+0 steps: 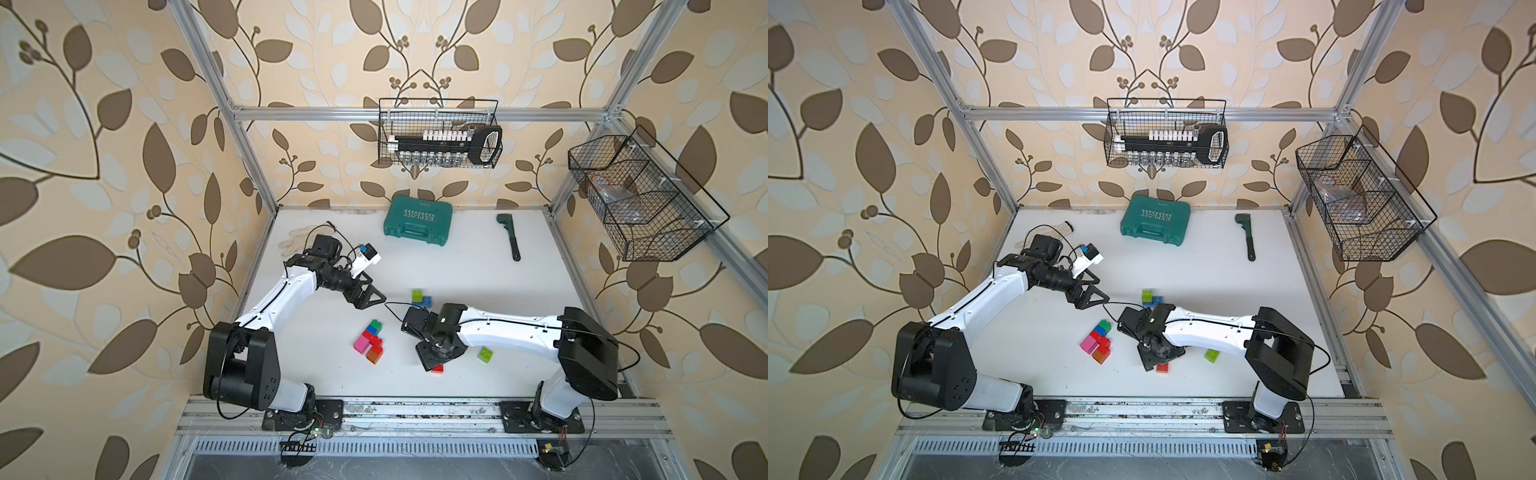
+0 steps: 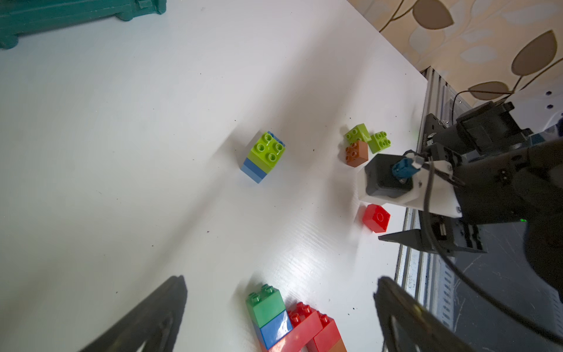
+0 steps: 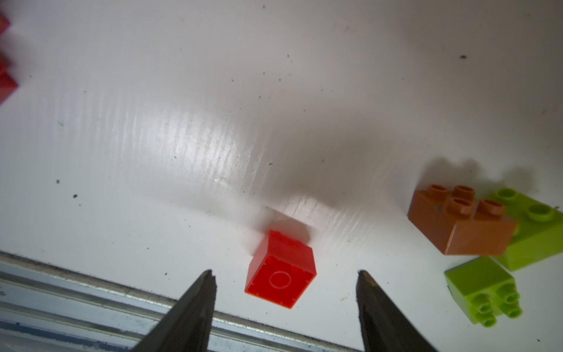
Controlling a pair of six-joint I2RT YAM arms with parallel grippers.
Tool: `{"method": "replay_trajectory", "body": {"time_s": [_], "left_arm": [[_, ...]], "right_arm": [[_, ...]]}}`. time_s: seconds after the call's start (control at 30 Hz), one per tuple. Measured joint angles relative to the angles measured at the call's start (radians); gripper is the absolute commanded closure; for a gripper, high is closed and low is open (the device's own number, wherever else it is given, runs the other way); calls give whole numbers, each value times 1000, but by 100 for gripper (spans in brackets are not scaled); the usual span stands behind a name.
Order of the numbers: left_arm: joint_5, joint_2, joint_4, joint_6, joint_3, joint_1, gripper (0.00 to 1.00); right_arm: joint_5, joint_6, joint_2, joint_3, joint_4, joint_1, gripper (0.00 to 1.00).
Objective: Assemble the letter h with lego
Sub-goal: Adjust the lego brick at the center of the board.
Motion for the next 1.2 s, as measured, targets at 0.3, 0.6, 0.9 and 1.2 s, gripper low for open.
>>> {"method": "replay_trajectory", "body": {"time_s": [0.3,0.6,0.9,1.2], "left_arm": [[0,0,-1,-5,0,12,1],[-1,0,-1,-15,0,12,1],[0,31,-22,-77,24,12,2],[66,56,-144,-293,220,4,2]], "right_arm": [[-61,181,23,-62,57,11,46],[-89,268,38,-104,133,18,71],[38,249,-4,-115,150,39,93],[339,-139,-472,-268,488,79,90]]}}
